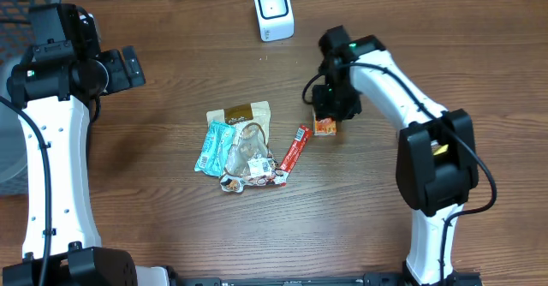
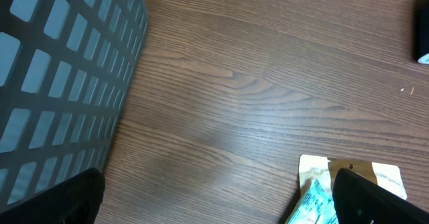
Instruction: Scan the item barcode
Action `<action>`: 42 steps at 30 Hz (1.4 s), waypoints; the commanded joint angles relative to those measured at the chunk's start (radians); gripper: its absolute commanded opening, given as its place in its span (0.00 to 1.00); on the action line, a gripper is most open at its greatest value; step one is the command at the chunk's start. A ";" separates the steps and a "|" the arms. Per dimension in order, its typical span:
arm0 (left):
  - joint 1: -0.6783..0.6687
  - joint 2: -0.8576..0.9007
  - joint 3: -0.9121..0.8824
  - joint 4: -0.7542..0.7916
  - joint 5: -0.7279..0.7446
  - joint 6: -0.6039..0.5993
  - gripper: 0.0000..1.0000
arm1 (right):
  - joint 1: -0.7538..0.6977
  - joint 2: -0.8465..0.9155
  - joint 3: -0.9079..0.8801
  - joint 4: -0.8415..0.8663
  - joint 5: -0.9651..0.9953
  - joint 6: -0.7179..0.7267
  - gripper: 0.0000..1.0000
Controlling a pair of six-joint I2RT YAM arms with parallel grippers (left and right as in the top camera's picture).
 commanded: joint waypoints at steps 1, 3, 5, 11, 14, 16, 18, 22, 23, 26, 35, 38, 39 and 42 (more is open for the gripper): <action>-0.007 0.006 0.011 0.001 0.008 -0.013 1.00 | 0.039 -0.032 -0.003 0.005 0.136 0.051 0.40; -0.007 0.006 0.011 0.002 0.008 -0.013 1.00 | 0.050 -0.032 -0.003 0.005 0.162 0.053 0.40; -0.007 0.006 0.011 0.001 0.008 -0.013 1.00 | 0.053 -0.032 -0.003 0.005 0.165 0.053 0.40; -0.007 0.006 0.011 0.002 0.008 -0.013 1.00 | 0.050 -0.032 -0.009 0.004 0.173 0.053 0.40; -0.007 0.006 0.011 0.001 0.008 -0.013 1.00 | 0.050 -0.032 -0.014 0.006 0.175 0.053 0.40; -0.007 0.006 0.011 0.001 0.008 -0.013 1.00 | 0.050 -0.031 -0.015 0.006 0.175 0.053 0.40; -0.007 0.006 0.011 0.001 0.008 -0.013 1.00 | 0.051 -0.030 -0.015 0.006 0.176 0.053 0.40; -0.007 0.006 0.011 0.002 0.008 -0.013 1.00 | 0.051 -0.030 -0.015 0.008 0.176 0.053 0.39; -0.007 0.006 0.011 0.002 0.008 -0.013 1.00 | 0.051 -0.030 -0.015 0.009 0.176 0.053 0.39; -0.007 0.006 0.011 0.001 0.008 -0.013 1.00 | 0.051 -0.030 -0.015 0.011 0.175 0.053 0.39; -0.007 0.006 0.011 0.001 0.008 -0.013 1.00 | 0.053 -0.030 -0.054 0.046 0.176 0.053 0.32; -0.007 0.006 0.011 0.002 0.008 -0.013 1.00 | 0.053 -0.030 -0.065 0.058 0.175 0.054 0.27; -0.007 0.006 0.011 0.001 0.008 -0.013 1.00 | 0.053 -0.030 -0.066 0.058 0.175 0.057 0.26; -0.007 0.006 0.011 0.002 0.008 -0.013 1.00 | 0.053 -0.030 -0.066 0.058 0.176 0.069 0.28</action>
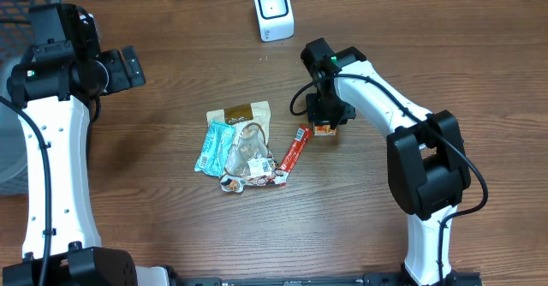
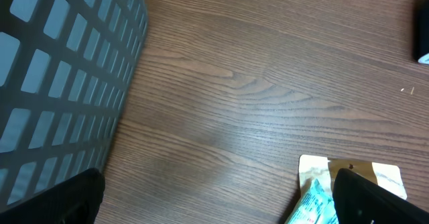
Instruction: Scan the item barcode
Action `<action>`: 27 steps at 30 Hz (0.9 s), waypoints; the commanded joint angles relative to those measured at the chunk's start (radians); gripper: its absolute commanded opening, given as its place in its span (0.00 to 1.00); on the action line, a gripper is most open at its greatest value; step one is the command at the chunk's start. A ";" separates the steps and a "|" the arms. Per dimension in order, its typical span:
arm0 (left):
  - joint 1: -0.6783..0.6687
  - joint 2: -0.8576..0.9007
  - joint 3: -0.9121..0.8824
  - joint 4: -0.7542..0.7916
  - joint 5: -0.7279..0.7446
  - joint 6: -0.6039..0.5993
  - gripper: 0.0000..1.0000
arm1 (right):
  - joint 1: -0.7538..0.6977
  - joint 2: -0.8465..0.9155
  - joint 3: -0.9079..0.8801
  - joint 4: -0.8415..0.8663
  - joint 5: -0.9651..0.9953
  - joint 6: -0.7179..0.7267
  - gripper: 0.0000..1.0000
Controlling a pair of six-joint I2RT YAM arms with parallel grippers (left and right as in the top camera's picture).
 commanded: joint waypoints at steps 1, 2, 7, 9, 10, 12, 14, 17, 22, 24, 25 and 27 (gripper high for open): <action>-0.007 0.006 0.011 0.001 0.008 -0.013 1.00 | -0.003 -0.030 -0.007 0.006 0.011 0.024 0.30; -0.007 0.006 0.011 0.001 0.009 -0.013 1.00 | -0.003 -0.030 -0.007 0.005 0.011 0.026 0.33; -0.007 0.006 0.011 0.001 0.008 -0.013 1.00 | -0.003 -0.030 -0.007 0.006 0.011 0.027 0.34; -0.007 0.006 0.011 0.002 0.008 -0.013 1.00 | -0.003 -0.030 -0.007 0.005 0.011 0.030 0.34; -0.007 0.006 0.011 0.002 0.009 -0.013 1.00 | -0.003 -0.030 -0.007 0.005 0.011 0.030 0.34; -0.007 0.006 0.011 0.002 0.008 -0.013 1.00 | -0.003 -0.030 -0.007 0.005 0.011 0.030 0.34; -0.007 0.006 0.011 0.002 0.008 -0.013 1.00 | -0.003 -0.030 -0.007 0.005 0.011 0.030 0.34; -0.007 0.006 0.011 0.002 0.008 -0.013 1.00 | -0.003 -0.030 -0.007 0.005 0.011 0.030 0.34; -0.007 0.006 0.011 0.002 0.008 -0.013 1.00 | -0.003 -0.030 -0.012 0.009 0.011 0.047 0.33; -0.007 0.006 0.011 0.002 0.008 -0.013 1.00 | -0.003 -0.030 -0.017 0.012 0.011 0.056 0.33; -0.007 0.006 0.011 0.001 0.008 -0.013 1.00 | -0.003 -0.030 -0.021 0.017 0.011 0.056 0.33; -0.007 0.006 0.011 0.002 0.008 -0.013 1.00 | -0.003 -0.030 -0.035 0.031 0.011 0.056 0.33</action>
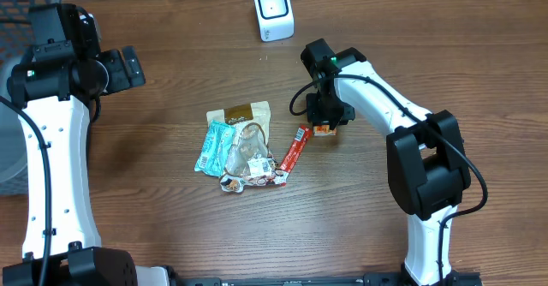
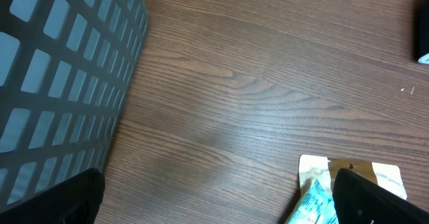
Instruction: Scan the item barcode
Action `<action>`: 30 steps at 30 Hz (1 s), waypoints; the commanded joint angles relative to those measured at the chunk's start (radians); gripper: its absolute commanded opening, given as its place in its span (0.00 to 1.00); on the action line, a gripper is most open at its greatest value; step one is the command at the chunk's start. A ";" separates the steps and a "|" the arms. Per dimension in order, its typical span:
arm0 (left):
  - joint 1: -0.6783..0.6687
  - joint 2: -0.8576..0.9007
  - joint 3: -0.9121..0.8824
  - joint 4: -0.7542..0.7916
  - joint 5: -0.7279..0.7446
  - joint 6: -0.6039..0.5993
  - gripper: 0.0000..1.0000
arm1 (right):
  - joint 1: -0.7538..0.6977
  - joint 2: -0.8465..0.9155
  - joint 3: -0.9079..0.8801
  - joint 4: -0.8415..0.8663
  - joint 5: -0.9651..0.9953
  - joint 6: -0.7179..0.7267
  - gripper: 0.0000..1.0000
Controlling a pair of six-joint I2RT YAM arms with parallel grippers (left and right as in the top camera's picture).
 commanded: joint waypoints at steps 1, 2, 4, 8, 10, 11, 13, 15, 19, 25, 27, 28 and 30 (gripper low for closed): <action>-0.007 0.006 0.011 0.002 0.008 -0.013 1.00 | -0.003 -0.030 -0.027 0.014 0.011 0.016 0.33; -0.007 0.006 0.011 0.001 0.008 -0.013 1.00 | -0.003 -0.030 -0.039 0.023 0.011 0.016 0.34; -0.007 0.006 0.011 0.001 0.008 -0.013 1.00 | -0.003 -0.030 -0.069 0.045 0.010 0.016 0.34; -0.007 0.006 0.011 0.001 0.008 -0.013 1.00 | -0.003 -0.030 -0.128 0.096 0.007 0.020 0.39; -0.007 0.006 0.011 0.002 0.008 -0.013 1.00 | -0.003 -0.030 -0.136 0.104 0.007 0.020 0.39; -0.007 0.006 0.011 0.002 0.008 -0.013 1.00 | -0.003 -0.030 -0.135 0.104 0.007 0.019 0.39; -0.007 0.006 0.011 0.002 0.008 -0.013 1.00 | -0.003 -0.032 -0.118 0.095 0.006 0.019 0.40; -0.007 0.006 0.011 0.002 0.008 -0.013 1.00 | -0.003 -0.032 -0.083 0.073 -0.002 0.015 0.42; -0.007 0.006 0.011 0.002 0.008 -0.013 0.99 | -0.007 -0.032 0.019 0.003 -0.001 0.015 0.46; -0.007 0.006 0.011 0.001 0.008 -0.013 1.00 | -0.013 -0.032 0.140 -0.082 -0.002 0.015 0.50; -0.007 0.006 0.011 0.001 0.008 -0.013 1.00 | -0.013 -0.032 0.140 -0.080 -0.008 0.015 0.49; -0.007 0.006 0.011 0.002 0.008 -0.013 1.00 | -0.013 -0.031 0.138 -0.080 -0.008 0.015 0.48; -0.007 0.006 0.011 0.002 0.008 -0.013 1.00 | -0.013 -0.031 0.130 -0.076 -0.008 0.015 0.46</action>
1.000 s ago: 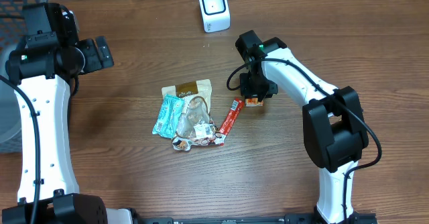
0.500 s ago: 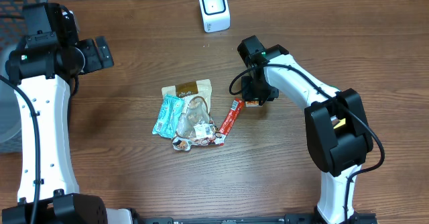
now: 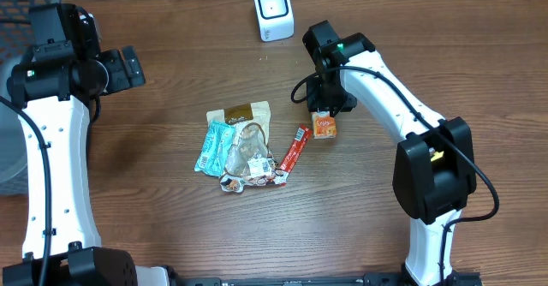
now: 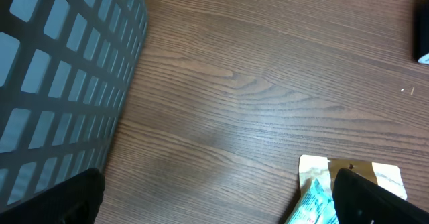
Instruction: Scan the item barcode
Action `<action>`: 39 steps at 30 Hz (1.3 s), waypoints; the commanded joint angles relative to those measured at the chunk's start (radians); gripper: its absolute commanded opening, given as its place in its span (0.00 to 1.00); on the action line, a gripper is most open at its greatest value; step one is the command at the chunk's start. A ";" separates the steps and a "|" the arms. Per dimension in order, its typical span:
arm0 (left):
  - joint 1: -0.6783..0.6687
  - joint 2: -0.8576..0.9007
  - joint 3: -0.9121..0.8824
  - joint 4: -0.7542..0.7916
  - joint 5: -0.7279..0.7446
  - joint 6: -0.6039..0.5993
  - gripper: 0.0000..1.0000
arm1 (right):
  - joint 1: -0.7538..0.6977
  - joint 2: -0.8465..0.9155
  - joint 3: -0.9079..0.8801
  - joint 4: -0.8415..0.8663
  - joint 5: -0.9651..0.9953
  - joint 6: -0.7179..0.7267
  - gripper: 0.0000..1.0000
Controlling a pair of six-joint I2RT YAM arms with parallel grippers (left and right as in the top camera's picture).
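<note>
A small orange packet [image 3: 324, 125] hangs just under my right gripper [image 3: 327, 108], which looks shut on its top edge, right of the pile and in front of the white scanner [image 3: 273, 10]. My left gripper [image 3: 128, 66] stays far to the left and is open; in the left wrist view its dark fingertips [image 4: 57, 197] frame bare table with nothing between them. A corner of a brown-and-white pouch [image 4: 362, 174] and a teal packet [image 4: 312, 207] show beside the other finger.
A pile lies mid-table: brown-and-white pouch [image 3: 244, 113], teal packet [image 3: 214, 145], clear bag [image 3: 248, 153] and red stick pack [image 3: 294, 149]. A grey mesh basket stands at the far left, its wall [image 4: 60, 70] close to my left gripper.
My right gripper has moved a little back toward the scanner, and the orange packet, mostly covered before, now shows in full below it. The left arm has not moved.
My right gripper first stood just behind and right of the orange packet on the table. Then it was down over the packet, covering most of it, and stayed so. Now it is nearer the scanner with the packet beneath it. The left arm stayed still.
</note>
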 commanded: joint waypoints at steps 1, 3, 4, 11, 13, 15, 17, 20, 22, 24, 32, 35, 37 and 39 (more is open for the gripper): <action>-0.007 0.006 0.011 0.001 0.008 -0.013 1.00 | -0.006 0.004 0.002 0.007 -0.004 0.005 0.46; -0.007 0.006 0.011 0.002 0.008 -0.013 1.00 | -0.006 0.004 -0.013 0.022 -0.004 0.005 0.46; -0.007 0.006 0.011 0.001 0.008 -0.013 1.00 | -0.006 0.004 -0.021 0.031 -0.004 0.005 0.45; -0.007 0.006 0.011 0.002 0.008 -0.013 1.00 | -0.006 0.005 -0.118 0.130 -0.004 0.005 0.41; -0.007 0.006 0.011 0.002 0.008 -0.013 1.00 | -0.006 0.005 -0.145 0.164 -0.004 0.004 0.41; -0.007 0.006 0.011 0.001 0.008 -0.013 1.00 | -0.006 0.005 -0.181 0.213 -0.004 0.005 0.41; -0.007 0.006 0.011 0.002 0.008 -0.013 1.00 | -0.006 0.005 -0.217 0.262 -0.004 0.005 0.41; -0.007 0.006 0.011 0.001 0.008 -0.013 1.00 | -0.006 0.005 -0.283 0.341 -0.004 0.005 0.37; -0.006 0.006 0.011 0.001 0.008 -0.013 1.00 | -0.006 0.005 -0.313 0.369 -0.004 0.005 0.34; -0.007 0.006 0.011 0.001 0.008 -0.013 1.00 | -0.006 0.005 -0.320 0.372 -0.004 0.004 0.34; -0.007 0.006 0.011 0.001 0.008 -0.013 1.00 | -0.009 0.002 -0.182 0.253 -0.004 -0.031 0.54; -0.007 0.006 0.011 0.002 0.008 -0.013 1.00 | -0.009 0.002 -0.089 0.148 -0.005 -0.029 0.54; -0.007 0.006 0.011 0.001 0.008 -0.013 1.00 | -0.008 0.002 -0.043 0.080 -0.005 -0.028 0.54; -0.007 0.006 0.011 0.001 0.008 -0.013 1.00 | -0.007 0.002 -0.027 0.025 -0.010 -0.024 0.55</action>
